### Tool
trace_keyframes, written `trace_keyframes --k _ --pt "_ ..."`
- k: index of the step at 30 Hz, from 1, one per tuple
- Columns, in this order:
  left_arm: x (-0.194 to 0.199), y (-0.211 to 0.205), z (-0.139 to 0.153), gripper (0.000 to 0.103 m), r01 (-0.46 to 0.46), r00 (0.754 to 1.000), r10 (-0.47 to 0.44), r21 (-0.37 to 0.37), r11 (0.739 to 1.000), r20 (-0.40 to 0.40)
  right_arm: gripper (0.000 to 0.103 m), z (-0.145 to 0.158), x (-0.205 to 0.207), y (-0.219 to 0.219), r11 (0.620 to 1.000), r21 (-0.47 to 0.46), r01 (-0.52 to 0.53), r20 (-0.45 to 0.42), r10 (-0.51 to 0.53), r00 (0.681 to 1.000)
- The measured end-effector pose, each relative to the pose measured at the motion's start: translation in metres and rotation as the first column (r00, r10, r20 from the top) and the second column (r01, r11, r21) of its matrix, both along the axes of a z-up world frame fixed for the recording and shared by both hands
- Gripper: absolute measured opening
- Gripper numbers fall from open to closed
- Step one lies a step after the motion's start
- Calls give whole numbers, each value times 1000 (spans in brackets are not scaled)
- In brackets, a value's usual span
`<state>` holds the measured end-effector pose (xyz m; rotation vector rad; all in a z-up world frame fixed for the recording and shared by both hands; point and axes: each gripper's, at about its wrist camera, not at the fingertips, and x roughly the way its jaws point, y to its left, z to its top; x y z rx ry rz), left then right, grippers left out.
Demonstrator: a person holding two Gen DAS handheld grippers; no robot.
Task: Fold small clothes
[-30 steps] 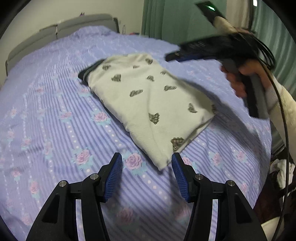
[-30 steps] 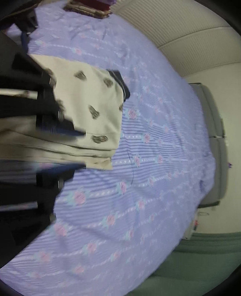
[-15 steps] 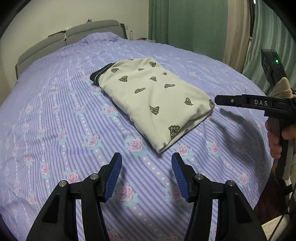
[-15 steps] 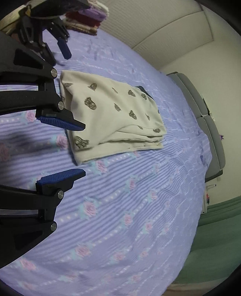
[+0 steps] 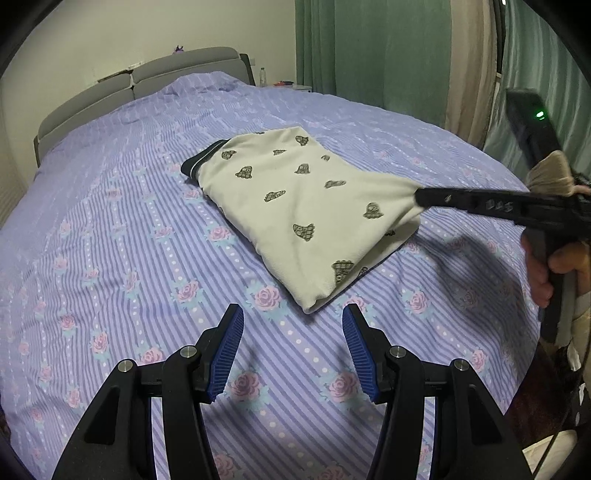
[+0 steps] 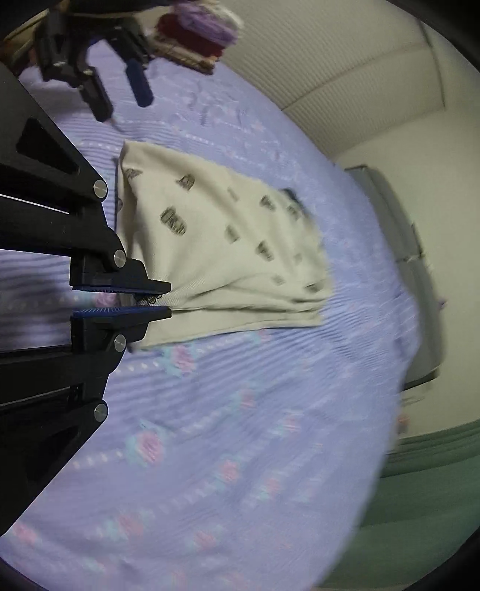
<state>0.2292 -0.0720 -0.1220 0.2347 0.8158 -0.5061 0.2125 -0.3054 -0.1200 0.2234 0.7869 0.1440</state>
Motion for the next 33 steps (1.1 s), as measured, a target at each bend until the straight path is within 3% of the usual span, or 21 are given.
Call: trace_keyframes --k 5,10,14,15,17,18,24,29,32,33 --pt "3 2 -3 55 -7 1000 7 1 1000 -12 7 8 -2 -5 999 -52 -12 4 13 1000" --pt "6 8 -4 55 -24 999 24 4 1000 -25 7 -12 5 -5 996 -81 -21 -95 14 995" --pt "7 13 -6 55 -24 999 24 15 1000 -32 8 -16 4 -5 997 -72 14 -88 -20 996" --pt "6 14 -6 55 -25 999 26 21 999 -29 9 -13 3 -3 994 -106 31 -76 -39 996" --pt "5 16 -6 55 -31 999 32 23 999 -26 31 -10 1 -4 990 -129 57 -69 -67 995" --pt "4 16 -4 55 -33 999 34 22 999 -23 35 -9 -1 -8 990 -112 89 -72 -97 993" --pt "-2 15 4 58 -38 999 38 33 999 20 36 -2 -25 -16 986 -57 158 -43 -161 986" --pt "-8 -16 9 58 107 989 -114 76 991 90 36 -11 -31 -8 989 -44 144 -59 -146 987" --pt "-12 -45 2 56 195 961 -225 185 963 160 36 -15 -32 -8 991 14 135 -68 -134 989" --pt "-11 -53 -3 51 212 952 -252 223 952 173 36 -16 -33 -8 991 32 130 -65 -128 990"
